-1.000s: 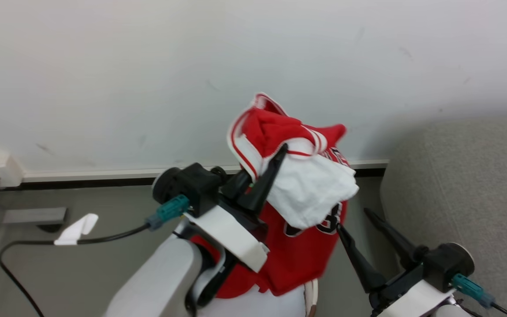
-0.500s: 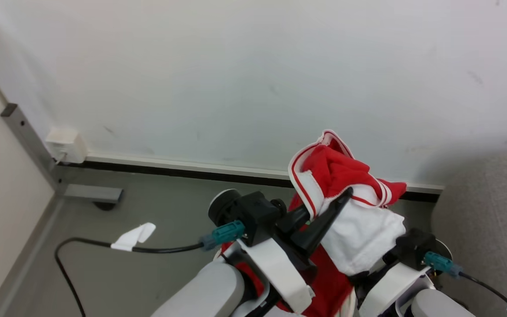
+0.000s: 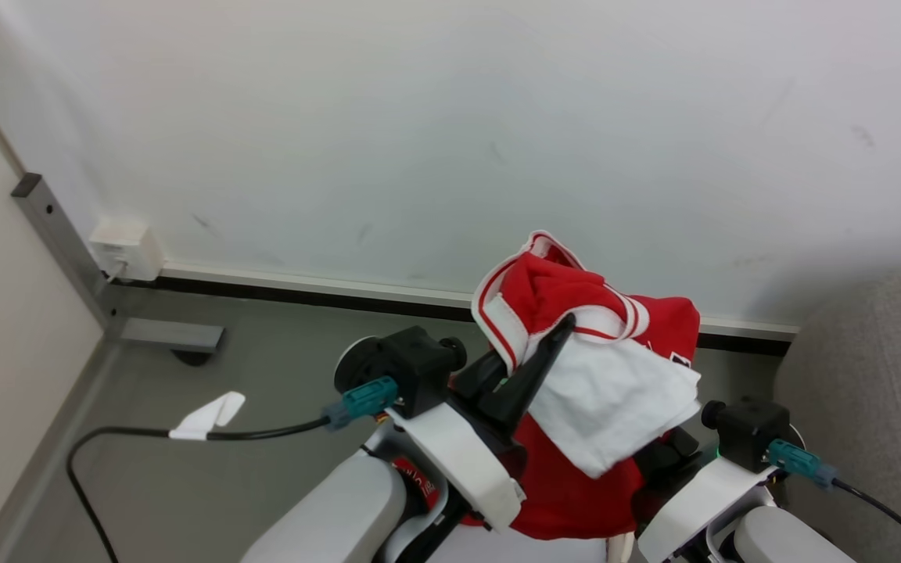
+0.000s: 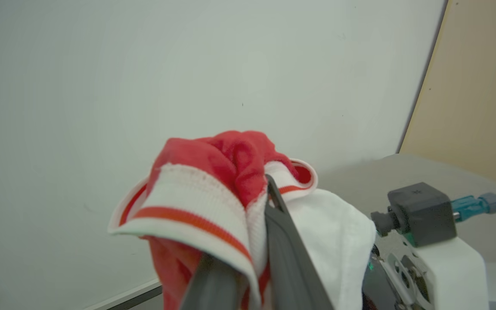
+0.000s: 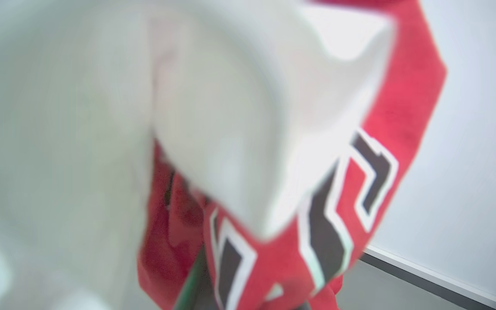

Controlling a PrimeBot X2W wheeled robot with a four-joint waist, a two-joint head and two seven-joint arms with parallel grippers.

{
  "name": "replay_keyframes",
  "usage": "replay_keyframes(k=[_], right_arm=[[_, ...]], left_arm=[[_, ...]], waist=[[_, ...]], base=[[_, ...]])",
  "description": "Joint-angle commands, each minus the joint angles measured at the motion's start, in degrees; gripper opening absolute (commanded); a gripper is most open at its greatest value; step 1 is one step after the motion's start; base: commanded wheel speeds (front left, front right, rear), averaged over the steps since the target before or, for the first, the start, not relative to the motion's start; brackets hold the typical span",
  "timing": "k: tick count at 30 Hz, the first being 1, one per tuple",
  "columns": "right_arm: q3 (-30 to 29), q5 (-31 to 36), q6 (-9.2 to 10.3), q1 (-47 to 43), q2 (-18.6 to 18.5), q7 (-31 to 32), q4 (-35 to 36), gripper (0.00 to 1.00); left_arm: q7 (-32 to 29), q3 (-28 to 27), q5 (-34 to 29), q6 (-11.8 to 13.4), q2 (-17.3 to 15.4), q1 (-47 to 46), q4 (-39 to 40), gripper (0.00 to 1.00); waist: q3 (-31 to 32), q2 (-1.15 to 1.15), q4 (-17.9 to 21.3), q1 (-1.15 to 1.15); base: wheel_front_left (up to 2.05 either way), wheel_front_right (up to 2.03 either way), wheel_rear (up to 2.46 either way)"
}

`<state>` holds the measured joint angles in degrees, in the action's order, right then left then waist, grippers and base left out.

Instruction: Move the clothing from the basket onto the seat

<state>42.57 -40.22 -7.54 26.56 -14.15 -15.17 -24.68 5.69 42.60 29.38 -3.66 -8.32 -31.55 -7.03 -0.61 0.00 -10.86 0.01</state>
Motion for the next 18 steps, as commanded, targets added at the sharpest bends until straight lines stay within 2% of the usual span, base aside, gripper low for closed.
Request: replay_keyframes(k=[1, 11, 12, 13, 14, 15, 18], right_arm=[[-0.5, 0.6, 0.10, -0.8, -0.3, 0.0, 0.6, 0.00], [-5.6, 1.7, 0.10, -3.3, -0.7, 0.0, 6.3, 0.00], [-6.3, 1.8, 0.10, -3.5, -0.8, 0.0, 6.9, 0.00], [-6.9, 2.0, 0.10, -3.7, -0.8, 0.0, 7.5, 0.00], [-7.5, 2.0, 0.10, -3.7, -0.8, 0.0, 8.1, 0.00], [-8.2, 2.2, 0.10, -3.9, -0.9, 0.0, 8.7, 0.00], [-11.7, 3.0, 0.10, -4.7, -1.1, 0.0, 10.5, 0.00]], left_arm=[[0.6, -0.4, 0.4, 0.1, -0.5, 0.9, -0.2, 0.00], [2.0, -3.4, 0.8, 2.6, -3.7, 2.7, -1.4, 0.00], [2.1, -3.5, 0.8, 2.8, -3.7, 2.9, -1.4, 0.08], [2.2, -3.5, 1.0, 3.0, -3.8, 3.1, -1.5, 0.23], [2.4, -3.6, 0.9, 3.2, -3.9, 3.2, -1.5, 0.46], [2.4, -3.5, 0.3, 3.5, -4.2, 3.2, -1.5, 1.00], [3.1, -3.1, 0.5, 3.5, -3.9, 3.9, -1.3, 1.00]], waist=[[-0.2, 0.00, 0.8, -0.01], [-2.4, 0.00, 6.6, -0.01], [-2.6, 0.00, 7.2, -0.01], [-2.8, 0.00, 7.9, -0.01], [-3.0, 0.00, 8.6, -0.01], [-3.2, 0.00, 9.3, -0.01], [-3.7, 0.00, 11.6, -0.01]], base=[[0.00, 0.00, 0.00], [0.00, 0.00, 0.00], [0.00, 0.00, 0.00], [0.00, 0.00, 0.00], [0.00, 0.00, 0.00], [0.00, 0.00, 0.00], [0.00, 0.00, 0.00]])
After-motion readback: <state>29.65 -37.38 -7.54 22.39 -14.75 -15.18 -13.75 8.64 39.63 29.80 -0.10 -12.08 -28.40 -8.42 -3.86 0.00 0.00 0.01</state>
